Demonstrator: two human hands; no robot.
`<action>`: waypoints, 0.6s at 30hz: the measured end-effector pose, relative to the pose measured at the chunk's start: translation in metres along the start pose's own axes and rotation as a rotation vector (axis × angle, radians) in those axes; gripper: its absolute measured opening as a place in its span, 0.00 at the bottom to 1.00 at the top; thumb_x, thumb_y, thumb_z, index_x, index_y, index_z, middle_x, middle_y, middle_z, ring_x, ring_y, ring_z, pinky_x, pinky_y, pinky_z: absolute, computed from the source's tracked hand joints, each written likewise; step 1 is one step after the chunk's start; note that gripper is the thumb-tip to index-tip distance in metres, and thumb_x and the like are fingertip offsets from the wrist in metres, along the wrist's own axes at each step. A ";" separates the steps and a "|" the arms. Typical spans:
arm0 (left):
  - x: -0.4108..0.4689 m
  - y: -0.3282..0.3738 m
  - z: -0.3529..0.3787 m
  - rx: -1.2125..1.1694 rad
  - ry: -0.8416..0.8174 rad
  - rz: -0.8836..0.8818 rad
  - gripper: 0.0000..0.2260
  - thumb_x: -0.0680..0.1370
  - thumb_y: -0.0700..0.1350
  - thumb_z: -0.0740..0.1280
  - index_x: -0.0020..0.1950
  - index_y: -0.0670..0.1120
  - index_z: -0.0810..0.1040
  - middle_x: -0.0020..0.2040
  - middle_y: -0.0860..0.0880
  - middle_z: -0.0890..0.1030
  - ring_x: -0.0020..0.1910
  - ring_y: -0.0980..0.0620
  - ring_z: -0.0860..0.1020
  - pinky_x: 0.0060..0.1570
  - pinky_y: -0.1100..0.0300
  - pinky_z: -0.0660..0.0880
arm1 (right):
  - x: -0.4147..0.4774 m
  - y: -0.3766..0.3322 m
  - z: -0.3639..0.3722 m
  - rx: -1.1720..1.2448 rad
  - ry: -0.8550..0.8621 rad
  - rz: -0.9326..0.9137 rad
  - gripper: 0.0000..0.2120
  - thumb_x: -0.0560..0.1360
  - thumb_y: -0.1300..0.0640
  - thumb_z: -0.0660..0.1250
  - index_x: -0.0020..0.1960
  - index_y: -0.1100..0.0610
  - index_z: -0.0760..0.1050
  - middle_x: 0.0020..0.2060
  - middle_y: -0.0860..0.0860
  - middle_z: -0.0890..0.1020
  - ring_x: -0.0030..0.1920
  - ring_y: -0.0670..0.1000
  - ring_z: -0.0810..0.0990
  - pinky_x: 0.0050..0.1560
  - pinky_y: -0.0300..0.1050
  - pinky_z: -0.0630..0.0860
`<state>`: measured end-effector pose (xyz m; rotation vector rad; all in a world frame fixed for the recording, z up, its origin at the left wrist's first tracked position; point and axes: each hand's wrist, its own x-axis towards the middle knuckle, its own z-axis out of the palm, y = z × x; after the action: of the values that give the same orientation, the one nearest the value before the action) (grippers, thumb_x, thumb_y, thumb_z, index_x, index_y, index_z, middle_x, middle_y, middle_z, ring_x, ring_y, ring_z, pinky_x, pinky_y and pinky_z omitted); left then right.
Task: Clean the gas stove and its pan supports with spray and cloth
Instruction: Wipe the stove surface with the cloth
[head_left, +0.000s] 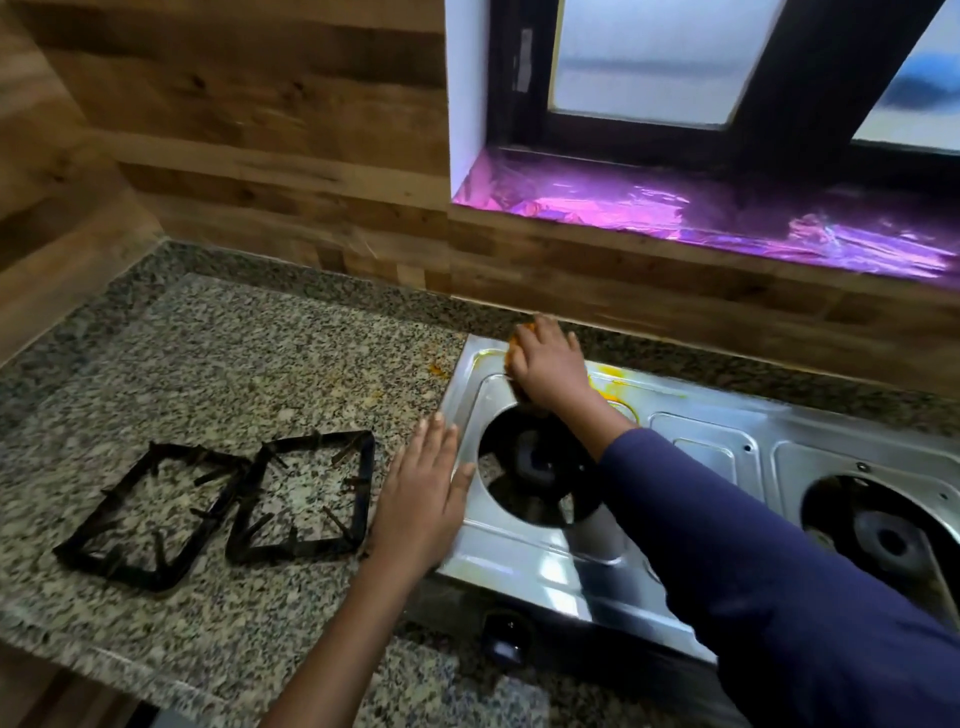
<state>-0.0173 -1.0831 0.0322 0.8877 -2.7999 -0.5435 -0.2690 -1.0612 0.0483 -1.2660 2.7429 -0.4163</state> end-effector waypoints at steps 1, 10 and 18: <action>0.000 -0.001 0.000 -0.014 0.000 -0.003 0.37 0.76 0.67 0.30 0.80 0.51 0.50 0.80 0.54 0.46 0.78 0.56 0.40 0.76 0.56 0.44 | -0.006 0.012 -0.001 0.008 0.024 0.048 0.24 0.81 0.48 0.53 0.75 0.53 0.63 0.78 0.57 0.58 0.78 0.56 0.54 0.75 0.58 0.50; 0.002 -0.001 0.002 -0.032 -0.005 0.010 0.33 0.78 0.65 0.36 0.80 0.51 0.52 0.80 0.53 0.47 0.78 0.56 0.42 0.75 0.53 0.50 | -0.084 0.105 -0.020 -0.013 0.213 0.437 0.23 0.81 0.48 0.51 0.74 0.56 0.65 0.76 0.61 0.59 0.77 0.61 0.56 0.76 0.60 0.48; 0.001 -0.005 0.004 -0.051 -0.001 0.021 0.32 0.79 0.64 0.38 0.80 0.51 0.53 0.80 0.53 0.48 0.79 0.56 0.42 0.76 0.50 0.53 | -0.046 0.029 -0.005 0.110 0.112 0.239 0.31 0.79 0.39 0.56 0.75 0.58 0.62 0.75 0.63 0.60 0.76 0.61 0.57 0.77 0.56 0.51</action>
<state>-0.0169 -1.0865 0.0264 0.8467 -2.7801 -0.6095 -0.2613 -1.0075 0.0433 -0.9012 2.8709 -0.6210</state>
